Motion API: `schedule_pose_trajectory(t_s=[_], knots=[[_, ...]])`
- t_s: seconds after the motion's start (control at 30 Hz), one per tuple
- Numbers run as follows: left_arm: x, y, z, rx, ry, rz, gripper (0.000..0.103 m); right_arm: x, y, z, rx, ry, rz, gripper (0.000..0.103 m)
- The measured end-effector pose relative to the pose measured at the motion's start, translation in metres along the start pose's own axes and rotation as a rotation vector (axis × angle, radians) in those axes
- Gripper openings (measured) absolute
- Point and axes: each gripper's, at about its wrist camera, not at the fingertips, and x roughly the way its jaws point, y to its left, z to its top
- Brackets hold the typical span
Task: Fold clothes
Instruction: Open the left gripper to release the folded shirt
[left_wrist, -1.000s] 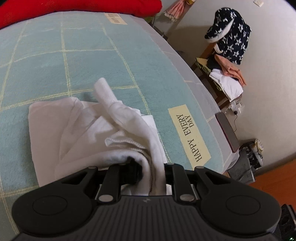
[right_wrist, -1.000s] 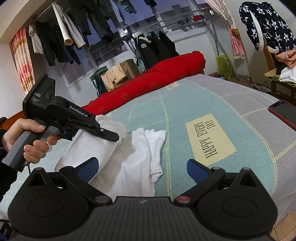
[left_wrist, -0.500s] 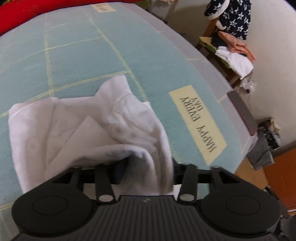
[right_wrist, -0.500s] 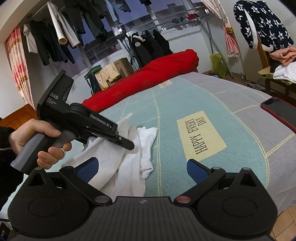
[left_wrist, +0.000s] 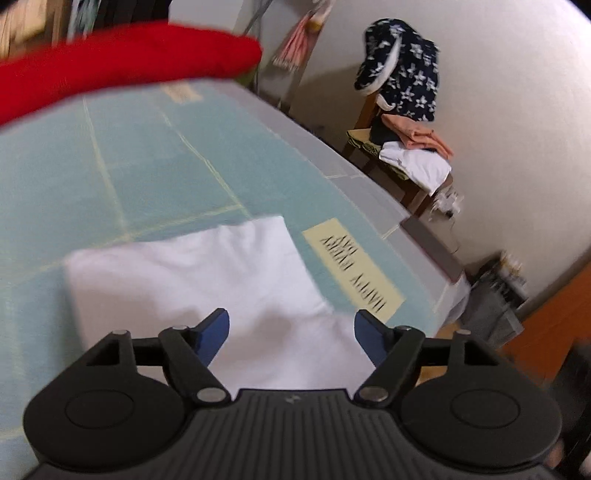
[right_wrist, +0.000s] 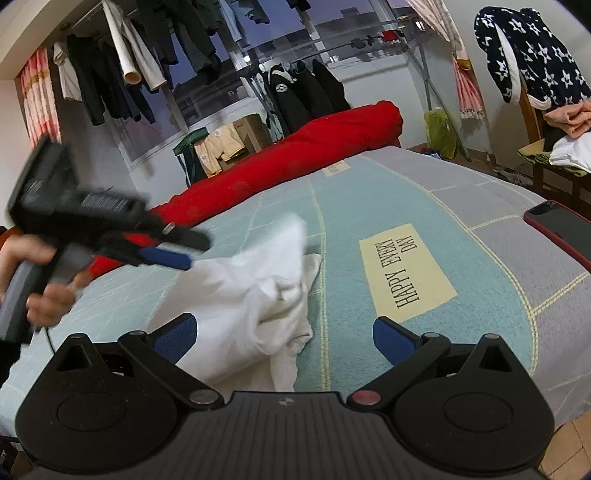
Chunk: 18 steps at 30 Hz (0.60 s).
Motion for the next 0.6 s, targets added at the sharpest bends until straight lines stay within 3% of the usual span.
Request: schedule_pose_trajectory(t_s=[0.23,0.4,0.5,0.6], knots=[[-0.043,-0.006,-0.082,0.153,-0.098,0.116,0.077,-0.001,0.011,0.003,-0.023,0.001,0.022,0.103],[-0.048,-0.029,-0.131,0.33,-0.161,0.211,0.086,-0.004,0.018,0.002,-0.038,0.008,0.024,0.103],[-0.029,-0.041,-0.145,0.431,-0.173,0.308,0.086,-0.006,0.023,0.002,-0.047,0.013,0.025,0.103],[-0.009,-0.05,-0.153,0.533,-0.254,0.45,0.086,-0.011,0.028,0.002,-0.058,0.009,0.028,0.103]])
